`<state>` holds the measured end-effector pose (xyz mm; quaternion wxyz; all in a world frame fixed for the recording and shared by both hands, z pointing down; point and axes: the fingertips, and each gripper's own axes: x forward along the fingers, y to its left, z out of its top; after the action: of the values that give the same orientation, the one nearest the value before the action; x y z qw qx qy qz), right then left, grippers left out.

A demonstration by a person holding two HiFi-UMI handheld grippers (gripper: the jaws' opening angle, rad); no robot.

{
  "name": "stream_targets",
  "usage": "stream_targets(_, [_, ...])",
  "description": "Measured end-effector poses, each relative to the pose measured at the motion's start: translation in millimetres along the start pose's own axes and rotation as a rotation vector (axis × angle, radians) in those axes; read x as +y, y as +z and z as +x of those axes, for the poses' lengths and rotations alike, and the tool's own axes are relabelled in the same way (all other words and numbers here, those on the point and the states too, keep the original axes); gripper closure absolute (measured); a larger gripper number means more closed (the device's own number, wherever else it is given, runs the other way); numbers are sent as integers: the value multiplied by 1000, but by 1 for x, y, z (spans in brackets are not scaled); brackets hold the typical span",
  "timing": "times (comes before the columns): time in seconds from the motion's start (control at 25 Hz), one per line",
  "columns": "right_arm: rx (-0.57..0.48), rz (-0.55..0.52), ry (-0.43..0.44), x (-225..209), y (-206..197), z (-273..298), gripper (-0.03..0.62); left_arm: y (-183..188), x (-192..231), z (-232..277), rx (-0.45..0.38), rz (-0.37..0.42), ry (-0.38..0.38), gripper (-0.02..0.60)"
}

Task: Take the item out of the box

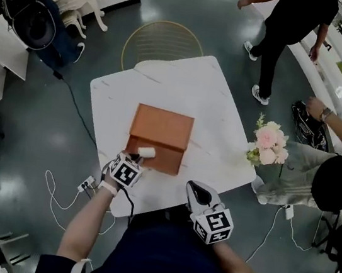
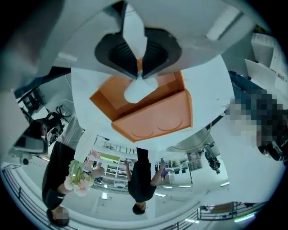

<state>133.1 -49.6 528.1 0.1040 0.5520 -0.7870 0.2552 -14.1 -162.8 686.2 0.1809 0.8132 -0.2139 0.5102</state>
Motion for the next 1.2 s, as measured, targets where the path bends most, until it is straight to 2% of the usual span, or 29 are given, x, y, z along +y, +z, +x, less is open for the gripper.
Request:
stream_targets(0.24, [41,-34,88,18,2,19,592,4,-11,-42,-136,-70,28,543])
stream_targets(0.48, [83,-57,157,35,-3,38,592,-16,-16,-79,-248,-143,51,546])
stream_targets(0.68, [123,-59,216,50,-10,52,592,-54,-15,-89,-243,-204,71,548])
stream_targets(1.0, [161,-65,253,65,-15,63,592,-108,-14,-61,-179,-320,54,552])
stream_targets(1.2, [183,-45,245,63,-21,64,592,-115,-11,-47,-228,-407,-4,552])
